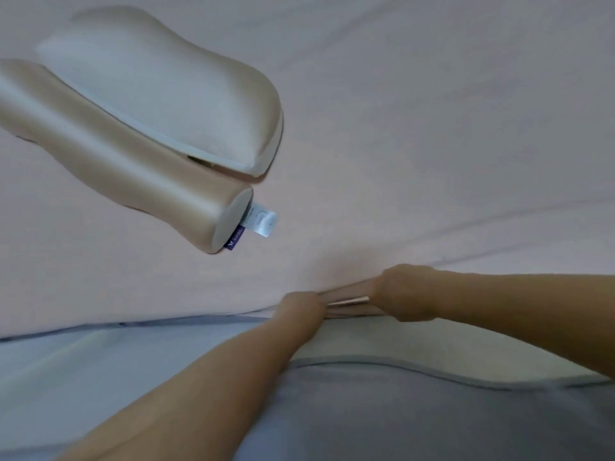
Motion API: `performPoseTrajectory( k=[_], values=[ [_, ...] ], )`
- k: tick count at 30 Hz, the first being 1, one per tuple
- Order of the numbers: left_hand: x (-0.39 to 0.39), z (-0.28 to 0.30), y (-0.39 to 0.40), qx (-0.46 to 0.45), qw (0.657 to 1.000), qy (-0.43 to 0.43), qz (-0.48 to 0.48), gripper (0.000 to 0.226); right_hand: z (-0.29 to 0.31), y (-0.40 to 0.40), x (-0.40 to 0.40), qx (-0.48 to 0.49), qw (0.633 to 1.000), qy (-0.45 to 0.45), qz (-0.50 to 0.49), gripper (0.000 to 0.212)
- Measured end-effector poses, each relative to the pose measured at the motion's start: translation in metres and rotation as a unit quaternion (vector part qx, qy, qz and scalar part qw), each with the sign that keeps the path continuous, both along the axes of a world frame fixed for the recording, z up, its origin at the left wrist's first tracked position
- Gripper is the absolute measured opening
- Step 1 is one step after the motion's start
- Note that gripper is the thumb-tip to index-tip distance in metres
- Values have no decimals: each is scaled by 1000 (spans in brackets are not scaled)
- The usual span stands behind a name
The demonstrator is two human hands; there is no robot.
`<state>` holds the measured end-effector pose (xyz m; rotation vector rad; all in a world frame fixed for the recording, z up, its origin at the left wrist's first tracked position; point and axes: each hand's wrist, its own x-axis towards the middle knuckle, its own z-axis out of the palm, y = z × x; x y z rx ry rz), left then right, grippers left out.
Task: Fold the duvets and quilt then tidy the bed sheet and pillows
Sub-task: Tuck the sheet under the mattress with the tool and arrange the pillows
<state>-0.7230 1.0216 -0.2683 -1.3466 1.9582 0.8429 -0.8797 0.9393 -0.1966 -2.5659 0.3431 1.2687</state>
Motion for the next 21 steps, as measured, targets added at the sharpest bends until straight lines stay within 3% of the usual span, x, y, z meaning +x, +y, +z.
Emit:
performPoseTrajectory(
  k=[5, 11, 16, 21],
  values=[
    [-31, -25, -22, -71, 996, -7, -52, 28, -24, -8, -31, 33, 998, -46, -18, 24],
    [-32, -50, 10, -81, 996, -33, -36, 28, -29, -19, -59, 56, 996, -67, -10, 20],
    [-26, -66, 10, -85, 994, 18, 60, 22, -39, -23, -60, 49, 996, -73, -23, 21],
    [-17, -69, 23, -48, 992, 82, 82, 26, -43, -19, -56, 51, 994, -81, -56, 26]
  ],
)
